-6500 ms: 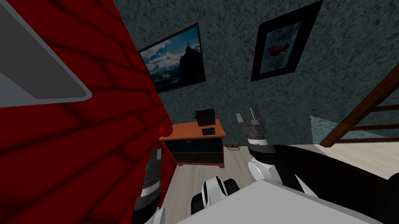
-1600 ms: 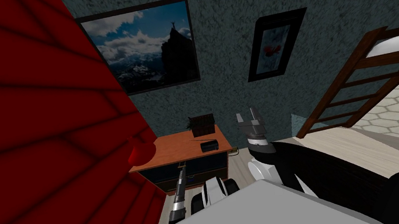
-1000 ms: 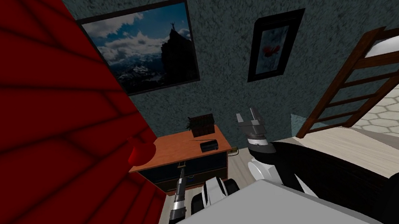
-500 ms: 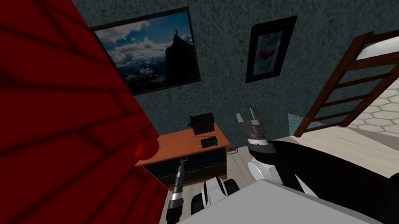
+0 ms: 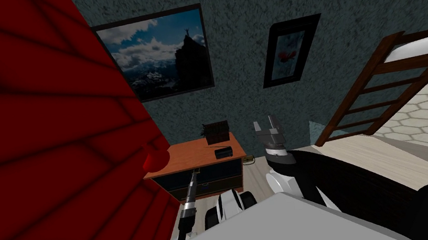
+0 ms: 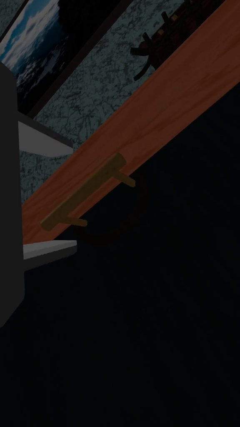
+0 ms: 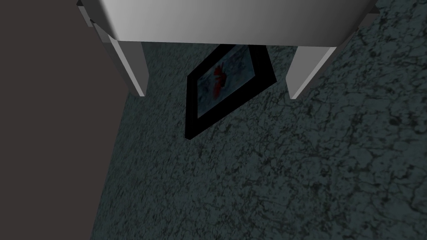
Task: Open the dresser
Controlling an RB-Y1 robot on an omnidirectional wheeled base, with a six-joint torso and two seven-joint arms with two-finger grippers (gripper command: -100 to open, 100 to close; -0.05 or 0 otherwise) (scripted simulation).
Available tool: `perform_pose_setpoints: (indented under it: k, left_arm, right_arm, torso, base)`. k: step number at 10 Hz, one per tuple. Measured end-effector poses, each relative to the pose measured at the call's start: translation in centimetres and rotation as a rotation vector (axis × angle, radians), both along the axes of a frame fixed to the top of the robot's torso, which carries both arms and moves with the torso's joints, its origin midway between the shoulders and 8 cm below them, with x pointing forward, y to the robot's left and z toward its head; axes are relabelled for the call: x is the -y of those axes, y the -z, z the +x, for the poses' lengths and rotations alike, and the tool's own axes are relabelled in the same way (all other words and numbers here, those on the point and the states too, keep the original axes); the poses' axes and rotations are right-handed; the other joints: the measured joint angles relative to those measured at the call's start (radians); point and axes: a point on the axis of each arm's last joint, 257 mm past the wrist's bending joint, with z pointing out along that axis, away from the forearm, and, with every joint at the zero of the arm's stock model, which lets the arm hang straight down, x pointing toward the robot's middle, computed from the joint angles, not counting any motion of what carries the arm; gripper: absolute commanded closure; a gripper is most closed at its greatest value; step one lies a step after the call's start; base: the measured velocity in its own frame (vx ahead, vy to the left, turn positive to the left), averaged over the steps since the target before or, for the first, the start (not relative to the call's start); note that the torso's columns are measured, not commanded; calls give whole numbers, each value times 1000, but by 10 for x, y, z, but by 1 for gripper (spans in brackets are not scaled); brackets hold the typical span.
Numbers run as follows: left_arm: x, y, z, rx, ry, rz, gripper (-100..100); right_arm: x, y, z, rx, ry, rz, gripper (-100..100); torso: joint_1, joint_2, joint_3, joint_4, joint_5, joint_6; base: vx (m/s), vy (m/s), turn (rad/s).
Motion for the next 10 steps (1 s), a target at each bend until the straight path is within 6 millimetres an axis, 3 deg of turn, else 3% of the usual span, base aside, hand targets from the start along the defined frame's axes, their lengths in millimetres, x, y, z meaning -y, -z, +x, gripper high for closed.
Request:
perform_pose_setpoints:
  k: [1, 2, 6, 7, 10]
  left_arm:
    - [0, 4, -10, -5, -2, 1, 100]
    - [0, 4, -11, -3, -2, 1, -100]
    - [-1, -1, 5, -6, 0, -2, -100]
    - [-1, -1, 6, -6, 0, -2, 100]
    - [-2, -1, 1, -2, 1, 1, 100]
  right_arm:
    - [0, 0, 0, 0, 0, 0, 0]
    - [0, 0, 0, 0, 0, 0, 0]
    - [0, 0, 0, 0, 0, 0, 0]
    - [0, 0, 0, 0, 0, 0, 0]
    - [0, 0, 0, 0, 0, 0, 0]
  torso:
    - [-1, 1, 1, 2, -1, 1]
    - [-3, 0, 0, 1, -1, 1]
    - [-1, -11, -4, 0, 0, 4]
    - [1, -13, -6, -2, 1, 3]
    - [-2, 5, 2, 1, -1, 0]
  base:
    - [-3, 17, 2]
    - [0, 0, 0]
    - [-8, -21, 11]
    - [2, 16, -36]
    - [-95, -1, 23]
